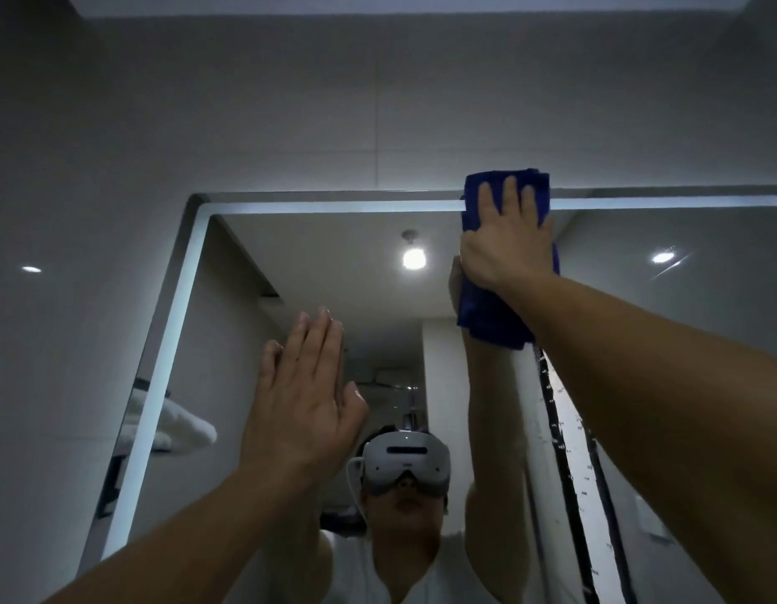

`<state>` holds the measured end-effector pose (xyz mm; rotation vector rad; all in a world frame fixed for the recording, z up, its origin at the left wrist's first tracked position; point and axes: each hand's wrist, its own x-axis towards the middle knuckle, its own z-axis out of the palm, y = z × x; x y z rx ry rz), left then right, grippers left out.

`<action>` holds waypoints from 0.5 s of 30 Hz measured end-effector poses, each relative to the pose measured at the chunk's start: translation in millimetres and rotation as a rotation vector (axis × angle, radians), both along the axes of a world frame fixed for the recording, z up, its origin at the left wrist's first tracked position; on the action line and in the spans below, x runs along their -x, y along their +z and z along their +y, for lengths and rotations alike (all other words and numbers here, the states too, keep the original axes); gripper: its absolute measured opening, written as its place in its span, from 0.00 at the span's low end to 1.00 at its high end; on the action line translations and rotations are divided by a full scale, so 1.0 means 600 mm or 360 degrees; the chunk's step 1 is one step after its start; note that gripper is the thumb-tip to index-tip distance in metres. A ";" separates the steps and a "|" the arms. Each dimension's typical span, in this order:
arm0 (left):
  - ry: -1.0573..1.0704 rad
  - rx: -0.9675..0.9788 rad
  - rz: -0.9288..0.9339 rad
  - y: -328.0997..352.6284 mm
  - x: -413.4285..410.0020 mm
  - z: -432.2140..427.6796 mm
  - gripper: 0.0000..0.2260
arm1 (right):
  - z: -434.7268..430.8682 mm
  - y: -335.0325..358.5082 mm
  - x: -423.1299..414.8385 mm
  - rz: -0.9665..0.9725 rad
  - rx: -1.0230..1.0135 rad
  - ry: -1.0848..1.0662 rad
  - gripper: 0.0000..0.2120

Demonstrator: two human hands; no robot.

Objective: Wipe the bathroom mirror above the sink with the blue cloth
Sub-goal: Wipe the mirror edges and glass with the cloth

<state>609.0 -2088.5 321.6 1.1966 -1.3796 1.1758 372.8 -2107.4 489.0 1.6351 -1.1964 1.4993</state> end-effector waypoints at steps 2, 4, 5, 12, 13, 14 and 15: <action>0.0012 -0.0013 0.0002 0.000 -0.001 -0.001 0.33 | 0.007 -0.009 -0.024 0.0085 0.0073 -0.0010 0.35; 0.0002 -0.0022 0.0003 0.000 -0.003 -0.002 0.33 | 0.007 -0.028 -0.042 0.0362 0.0155 0.0003 0.34; -0.0002 -0.0017 0.0002 0.000 -0.004 -0.003 0.33 | 0.003 -0.035 -0.043 0.0509 0.0177 -0.0005 0.33; -0.0040 0.0019 0.0013 0.000 0.000 -0.006 0.33 | -0.008 0.038 0.015 0.0029 0.0082 -0.0050 0.35; -0.0045 0.0019 0.0018 0.000 -0.001 -0.006 0.33 | -0.008 0.046 0.002 -0.0002 0.0067 -0.0063 0.36; -0.0043 0.0010 0.0016 0.000 -0.001 -0.006 0.33 | -0.007 0.050 -0.016 0.0025 0.0070 -0.0060 0.37; -0.0041 0.0001 0.0008 0.000 -0.002 -0.006 0.34 | -0.003 0.050 -0.034 0.0099 0.0099 -0.0052 0.36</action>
